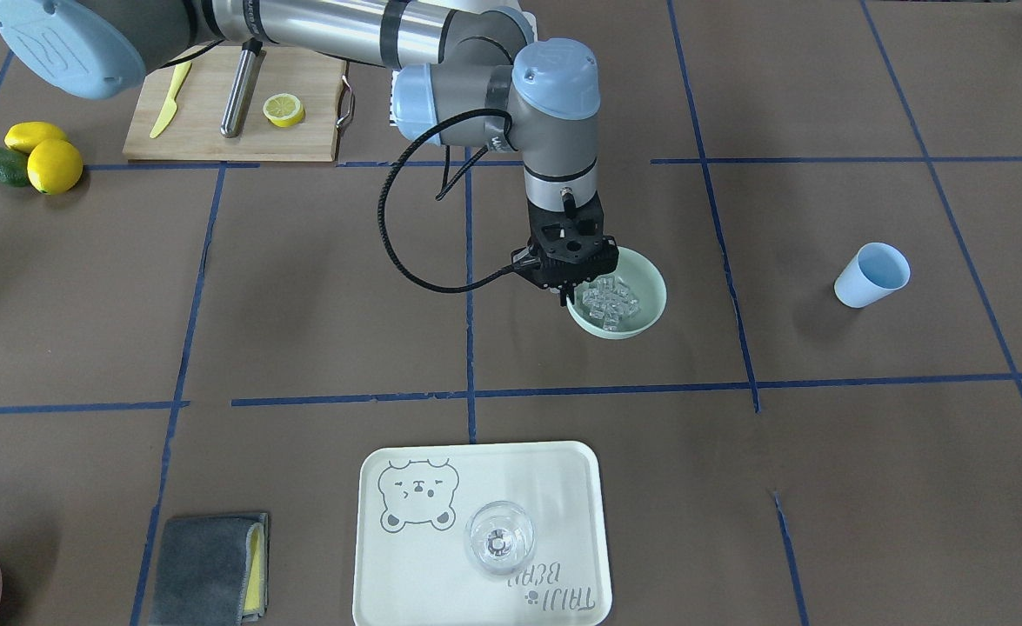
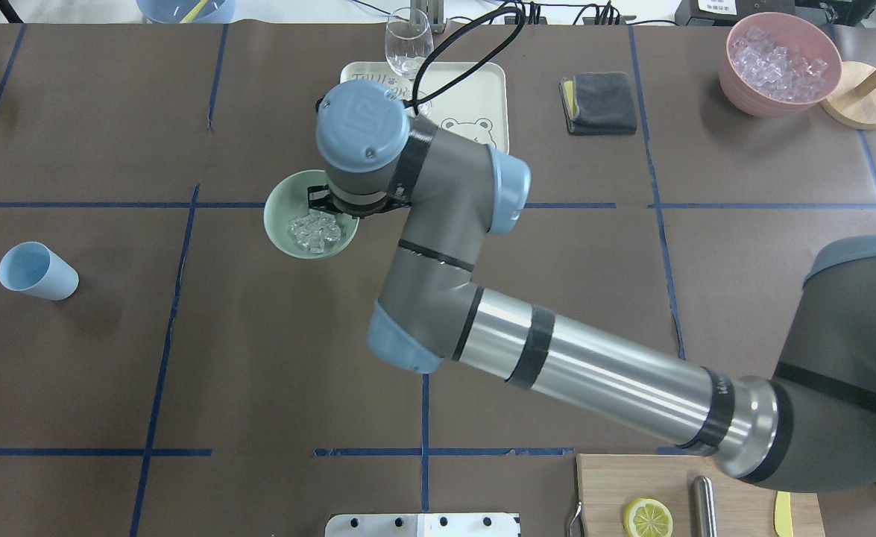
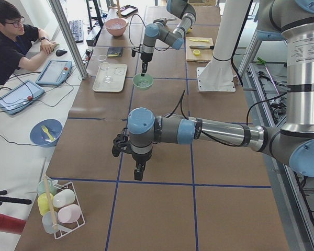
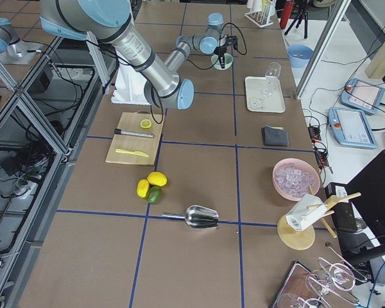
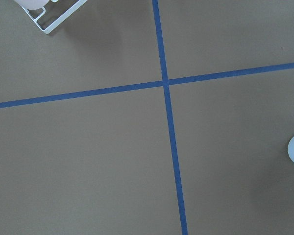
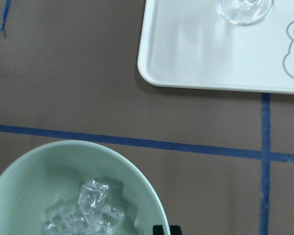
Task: Pour ice into bowl
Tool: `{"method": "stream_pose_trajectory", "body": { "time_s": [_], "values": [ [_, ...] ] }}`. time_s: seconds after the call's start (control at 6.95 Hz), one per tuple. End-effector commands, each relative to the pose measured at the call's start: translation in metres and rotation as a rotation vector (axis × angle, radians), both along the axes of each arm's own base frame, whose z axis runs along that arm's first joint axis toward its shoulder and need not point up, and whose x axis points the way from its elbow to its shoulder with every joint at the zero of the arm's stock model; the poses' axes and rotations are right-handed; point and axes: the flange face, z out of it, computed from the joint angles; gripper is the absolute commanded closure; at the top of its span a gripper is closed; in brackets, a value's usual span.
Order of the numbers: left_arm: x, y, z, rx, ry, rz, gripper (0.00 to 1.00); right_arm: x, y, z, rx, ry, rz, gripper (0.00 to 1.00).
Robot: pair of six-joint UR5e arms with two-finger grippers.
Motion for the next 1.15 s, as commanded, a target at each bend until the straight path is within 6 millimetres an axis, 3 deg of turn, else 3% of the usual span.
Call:
{"method": "stream_pose_trajectory", "body": {
  "time_s": [0.0, 0.14, 0.29, 0.58, 0.72, 1.01],
  "values": [
    [0.003, 0.001, -0.001, -0.003, 0.048, 0.002, 0.0, 0.134, -0.049, 0.083, 0.077, -0.009, -0.125, 1.0],
    [0.003, 0.001, -0.003, 0.002, 0.048, 0.001, 0.0, 0.199, -0.067, 0.133, 0.098, -0.009, -0.189, 1.0],
    [0.003, 0.001, -0.005, 0.007, 0.05, 0.001, 0.0, 0.253, -0.072, 0.182, 0.12, -0.006, -0.239, 1.0],
    [0.003, 0.0, -0.007, 0.011, 0.05, 0.001, 0.0, 0.345, -0.063, 0.31, 0.156, 0.056, -0.304, 1.0],
    [0.003, -0.001, -0.009, 0.016, 0.05, 0.002, 0.0, 0.38, -0.048, 0.366, 0.176, 0.077, -0.318, 1.0],
    [0.004, -0.002, -0.011, 0.02, 0.049, 0.003, 0.0, 0.404, -0.009, 0.447, 0.178, 0.063, -0.321, 1.0]
  ]
}}
